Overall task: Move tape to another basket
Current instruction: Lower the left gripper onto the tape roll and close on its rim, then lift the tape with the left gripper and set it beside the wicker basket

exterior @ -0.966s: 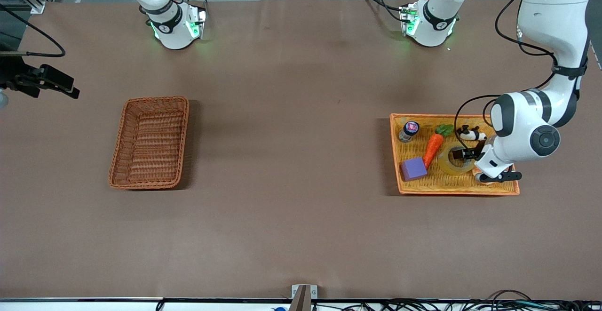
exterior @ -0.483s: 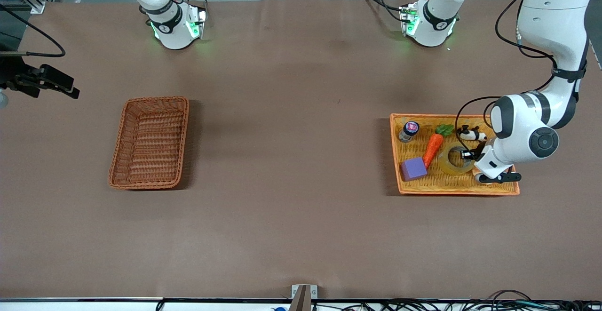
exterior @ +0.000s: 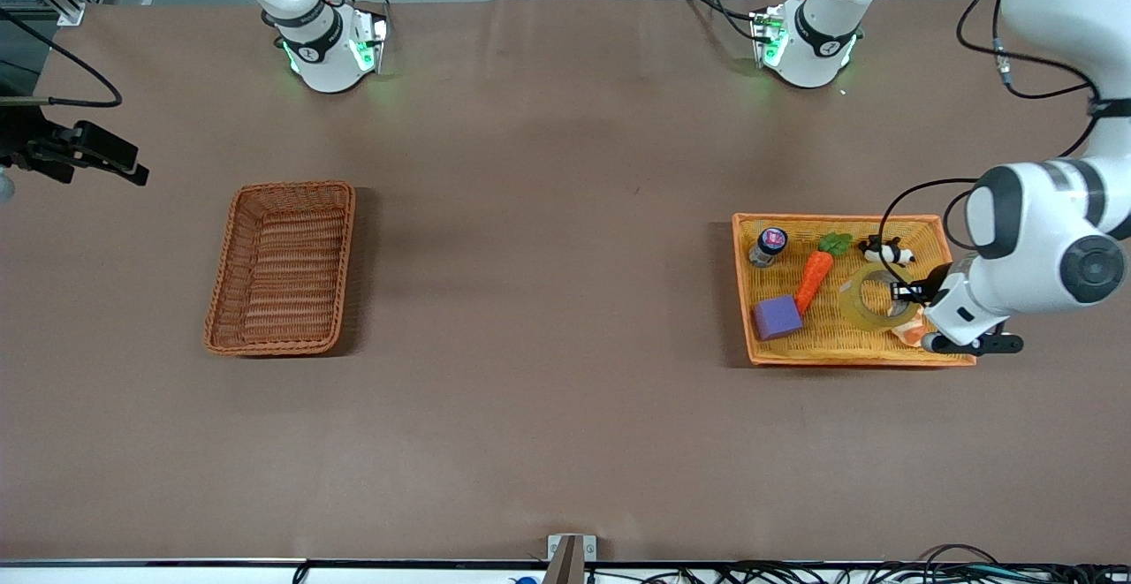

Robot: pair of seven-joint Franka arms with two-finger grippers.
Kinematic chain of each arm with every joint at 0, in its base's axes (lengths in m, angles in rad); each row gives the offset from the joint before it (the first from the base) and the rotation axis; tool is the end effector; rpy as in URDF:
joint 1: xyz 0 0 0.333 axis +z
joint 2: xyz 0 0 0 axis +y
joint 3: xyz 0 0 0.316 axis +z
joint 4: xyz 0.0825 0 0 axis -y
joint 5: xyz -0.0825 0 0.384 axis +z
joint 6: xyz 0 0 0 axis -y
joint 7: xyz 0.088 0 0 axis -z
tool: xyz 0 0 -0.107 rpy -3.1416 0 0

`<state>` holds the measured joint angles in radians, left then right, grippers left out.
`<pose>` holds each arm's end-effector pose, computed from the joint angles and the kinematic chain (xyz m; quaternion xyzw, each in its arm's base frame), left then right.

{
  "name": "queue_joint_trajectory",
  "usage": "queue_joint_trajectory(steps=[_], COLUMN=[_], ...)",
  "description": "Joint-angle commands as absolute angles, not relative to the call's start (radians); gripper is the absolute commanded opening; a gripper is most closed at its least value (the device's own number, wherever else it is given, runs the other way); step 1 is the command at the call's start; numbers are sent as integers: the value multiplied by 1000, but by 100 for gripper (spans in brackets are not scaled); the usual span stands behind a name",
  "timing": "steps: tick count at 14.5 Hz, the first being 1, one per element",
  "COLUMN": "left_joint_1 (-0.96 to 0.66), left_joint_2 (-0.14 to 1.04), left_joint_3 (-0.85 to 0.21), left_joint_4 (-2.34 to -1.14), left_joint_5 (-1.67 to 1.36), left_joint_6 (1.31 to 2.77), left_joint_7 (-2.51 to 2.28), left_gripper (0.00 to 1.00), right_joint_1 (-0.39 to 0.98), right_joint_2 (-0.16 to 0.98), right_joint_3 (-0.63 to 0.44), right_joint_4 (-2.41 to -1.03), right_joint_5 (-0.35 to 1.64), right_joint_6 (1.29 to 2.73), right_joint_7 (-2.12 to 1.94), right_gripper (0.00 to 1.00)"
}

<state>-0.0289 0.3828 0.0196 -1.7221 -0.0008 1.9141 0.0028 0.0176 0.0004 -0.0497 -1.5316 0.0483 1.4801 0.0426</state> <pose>0.6331 -0.0070 0.3491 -0.9954 0.0062 0.0952 0.0037 0.5454 -0.0120 0.6350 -0.9987 0.0358 0.0261 0.0239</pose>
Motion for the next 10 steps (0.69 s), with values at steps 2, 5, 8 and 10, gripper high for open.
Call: queue_joint_trajectory(steps=[2, 5, 8, 10], left_joint_1=[-38, -41, -48, -69], left_joint_2=[333, 380, 495, 535], left_joint_3=[-174, -390, -544, -635], left_joint_4=[-1683, -1651, -1536, -1509], left_joint_5=[58, 200, 221, 244], left_joint_6=[1859, 1868, 1868, 1868], left_joint_7=[-179, -439, -642, -792], left_gripper=[0, 1, 2, 3], right_joint_1=[14, 11, 11, 6], right_joint_2=[-12, -12, -12, -12], right_joint_3=[-54, -54, -54, -55], right_joint_4=[-1537, -1536, -1534, -1534], right_joint_5=[60, 64, 66, 66], right_joint_6=[1476, 1477, 1479, 1477], right_joint_7=[32, 32, 32, 31], right_gripper=[100, 100, 100, 100])
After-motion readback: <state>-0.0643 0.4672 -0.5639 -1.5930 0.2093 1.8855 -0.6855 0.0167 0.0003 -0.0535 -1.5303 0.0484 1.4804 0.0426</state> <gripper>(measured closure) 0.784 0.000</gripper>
